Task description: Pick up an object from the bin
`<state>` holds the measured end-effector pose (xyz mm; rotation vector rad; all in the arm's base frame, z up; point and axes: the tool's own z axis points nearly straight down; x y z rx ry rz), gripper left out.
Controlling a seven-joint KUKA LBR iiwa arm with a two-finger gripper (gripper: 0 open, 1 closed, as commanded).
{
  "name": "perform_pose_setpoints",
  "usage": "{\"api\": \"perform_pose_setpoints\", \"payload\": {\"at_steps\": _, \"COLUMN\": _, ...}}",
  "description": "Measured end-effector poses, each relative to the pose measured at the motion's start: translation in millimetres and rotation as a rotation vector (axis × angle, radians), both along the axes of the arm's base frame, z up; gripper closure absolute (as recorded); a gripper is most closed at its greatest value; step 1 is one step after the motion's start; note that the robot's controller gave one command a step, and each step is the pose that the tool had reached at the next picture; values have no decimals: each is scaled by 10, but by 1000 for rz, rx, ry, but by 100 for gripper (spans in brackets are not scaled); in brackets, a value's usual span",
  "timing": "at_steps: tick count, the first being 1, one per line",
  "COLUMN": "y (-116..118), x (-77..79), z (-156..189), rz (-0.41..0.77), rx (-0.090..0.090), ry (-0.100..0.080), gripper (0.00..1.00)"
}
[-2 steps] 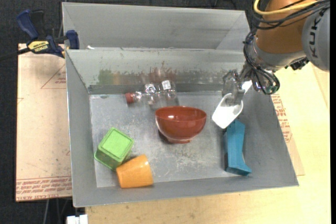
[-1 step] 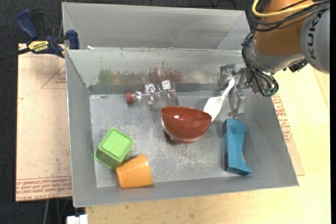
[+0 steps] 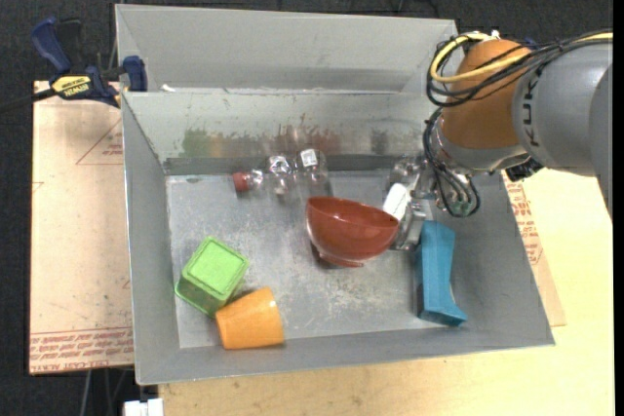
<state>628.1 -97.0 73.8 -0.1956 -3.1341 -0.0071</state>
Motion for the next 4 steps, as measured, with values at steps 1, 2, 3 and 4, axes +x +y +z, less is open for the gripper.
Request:
{"api": "perform_pose_setpoints", "payload": {"at_steps": 1, "y": 123, "x": 298, "z": -39, "rz": 24, "rx": 0, "ry": -5, "gripper": 0}}
{"api": "perform_pose_setpoints", "payload": {"at_steps": 2, "y": 120, "x": 295, "z": -29, "rz": 23, "rx": 0, "ry": -5, "gripper": 100}}
{"api": "perform_pose_setpoints", "payload": {"at_steps": 3, "y": -39, "x": 316, "z": -3, "rz": -143, "rx": 9, "ry": -10, "gripper": 100}}
{"api": "perform_pose_setpoints", "payload": {"at_steps": 4, "y": 135, "x": 2, "z": 1514, "rz": -205, "rx": 10, "ry": -22, "gripper": 100}}
